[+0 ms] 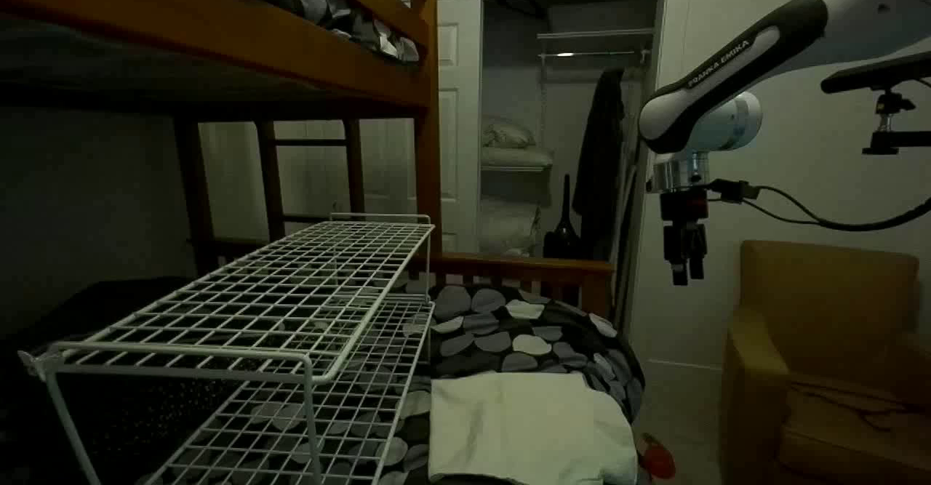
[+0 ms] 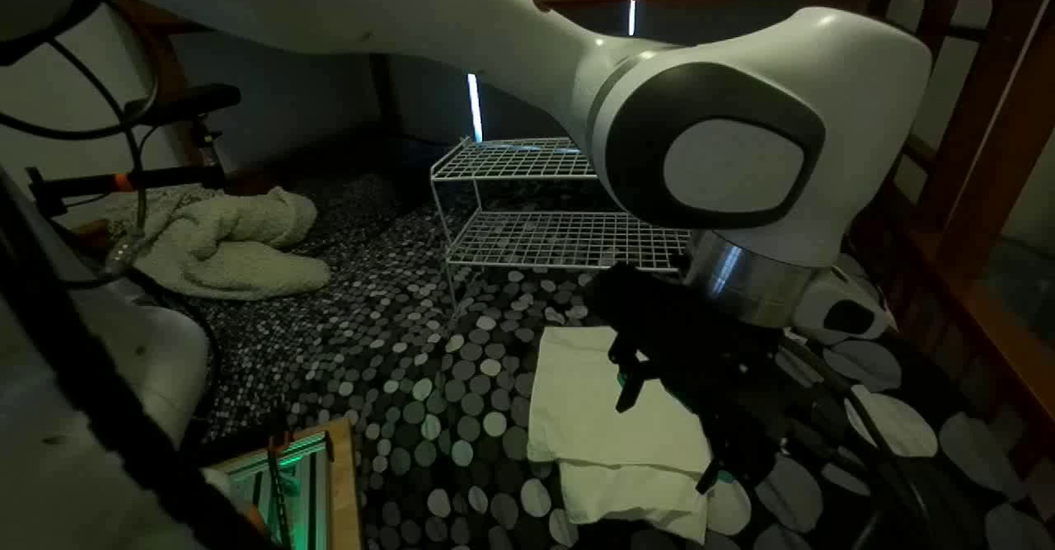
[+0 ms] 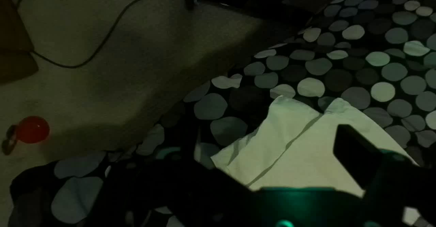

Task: Pick up the white bedsheet and put it on the topmost white rack

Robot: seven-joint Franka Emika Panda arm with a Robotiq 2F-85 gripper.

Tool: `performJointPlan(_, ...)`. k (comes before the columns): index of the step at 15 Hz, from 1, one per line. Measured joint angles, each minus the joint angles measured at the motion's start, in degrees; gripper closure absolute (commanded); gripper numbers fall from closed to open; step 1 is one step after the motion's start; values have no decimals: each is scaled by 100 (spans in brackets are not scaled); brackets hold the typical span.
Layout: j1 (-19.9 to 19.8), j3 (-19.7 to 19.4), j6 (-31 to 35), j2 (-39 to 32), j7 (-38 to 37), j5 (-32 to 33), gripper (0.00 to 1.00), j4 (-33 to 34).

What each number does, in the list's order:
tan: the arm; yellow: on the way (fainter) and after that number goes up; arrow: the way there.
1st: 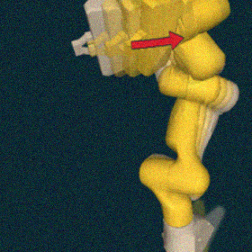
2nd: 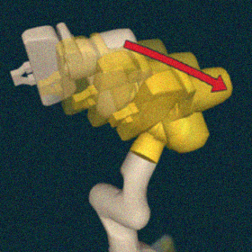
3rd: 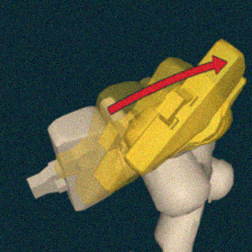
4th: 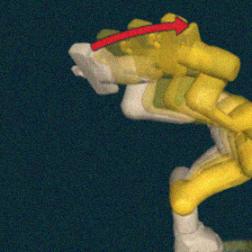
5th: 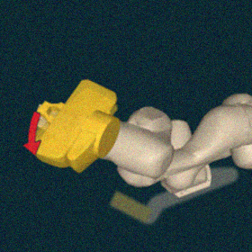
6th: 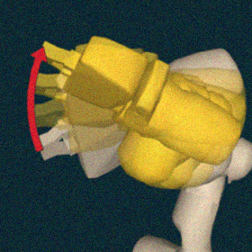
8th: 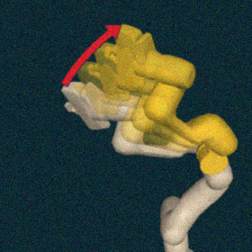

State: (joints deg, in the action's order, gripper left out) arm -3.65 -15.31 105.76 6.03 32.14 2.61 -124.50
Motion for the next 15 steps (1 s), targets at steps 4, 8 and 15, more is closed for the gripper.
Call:
performJointPlan(4,-4,-4,0,0,0,0,0,0)
performJointPlan(8,-65,26,69,-53,-87,-63,0,18)
performJointPlan(15,-384,68,404,-1218,457,-1274,0,469)
